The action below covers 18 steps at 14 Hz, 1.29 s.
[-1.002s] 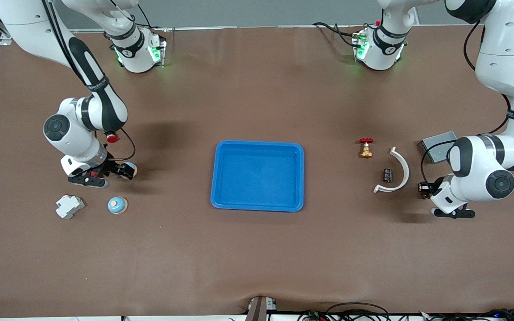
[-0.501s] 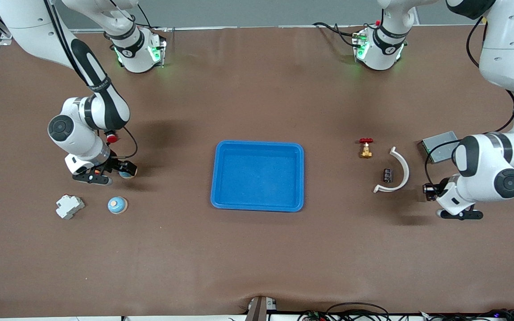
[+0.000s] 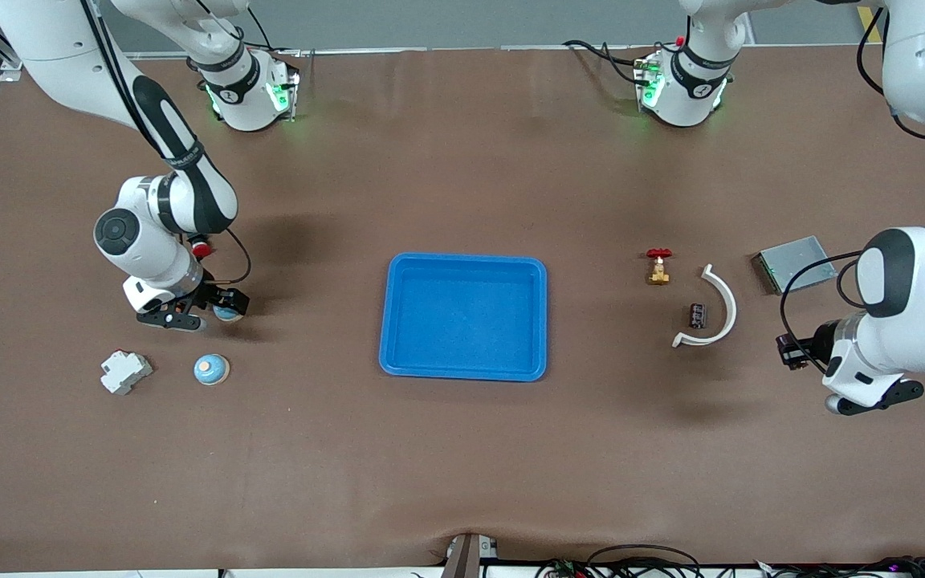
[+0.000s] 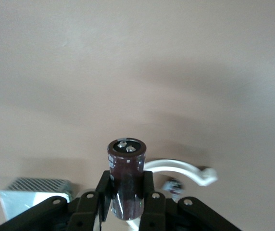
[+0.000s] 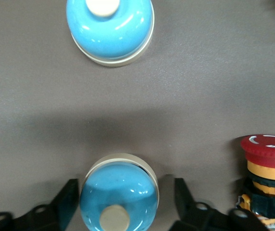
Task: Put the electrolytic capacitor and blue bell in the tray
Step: 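Grasp the capacitor with the left gripper while the right gripper grasps a bell, then carry the capacitor and bell over the blue tray with both grippers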
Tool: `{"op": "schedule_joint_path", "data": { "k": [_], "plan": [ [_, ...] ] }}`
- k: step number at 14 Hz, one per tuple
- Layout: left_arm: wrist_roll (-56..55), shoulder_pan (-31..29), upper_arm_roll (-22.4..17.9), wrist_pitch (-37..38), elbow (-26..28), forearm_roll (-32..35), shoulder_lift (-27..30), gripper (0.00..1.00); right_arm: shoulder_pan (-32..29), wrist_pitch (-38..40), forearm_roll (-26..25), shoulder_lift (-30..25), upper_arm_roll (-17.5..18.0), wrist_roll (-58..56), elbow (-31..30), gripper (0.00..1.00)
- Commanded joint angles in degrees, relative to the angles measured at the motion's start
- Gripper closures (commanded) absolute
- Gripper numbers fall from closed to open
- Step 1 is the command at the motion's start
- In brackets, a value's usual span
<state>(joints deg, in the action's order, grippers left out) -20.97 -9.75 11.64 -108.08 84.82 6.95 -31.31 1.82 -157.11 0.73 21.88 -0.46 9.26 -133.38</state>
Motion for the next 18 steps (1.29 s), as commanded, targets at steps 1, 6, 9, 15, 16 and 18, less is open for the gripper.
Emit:
{"op": "schedule_joint_path", "data": {
  "k": [1, 6, 9, 15, 16, 18],
  "plan": [
    [-8.4, 0.2, 2.8, 1.3, -1.0, -2.3, 1.9, 1.00, 1.4, -0.7, -0.5, -0.1, -0.3, 1.1, -0.5, 0.69],
    [-32.0, 2.6, 11.2, 1.6, -1.1, -1.7, 1.7, 1.00, 5.2, 1.4, -0.4, -1.0, -0.2, 8.0, 1.4, 1.00],
    [-41.1, 8.8, 11.3, 1.6, -1.1, -1.6, 1.4, 1.00, 9.9, 7.5, -0.4, -1.4, -0.2, 15.9, 5.3, 1.00],
    [-55.7, 18.6, 11.2, 1.0, -0.8, -1.4, 0.1, 1.00, 17.8, 14.4, 0.0, -1.1, -0.2, 32.3, 12.8, 1.00],
    [-57.4, 20.0, 11.2, 0.7, -0.9, -1.4, -0.6, 1.00, 19.3, 14.4, 0.0, -1.0, -0.2, 35.4, 13.9, 1.00],
    [-60.9, 22.9, 11.1, -1.0, -0.4, -1.4, -1.5, 1.00, 22.3, 14.5, 0.1, 0.2, -0.2, 40.6, 16.4, 1.00]
  ]
}}
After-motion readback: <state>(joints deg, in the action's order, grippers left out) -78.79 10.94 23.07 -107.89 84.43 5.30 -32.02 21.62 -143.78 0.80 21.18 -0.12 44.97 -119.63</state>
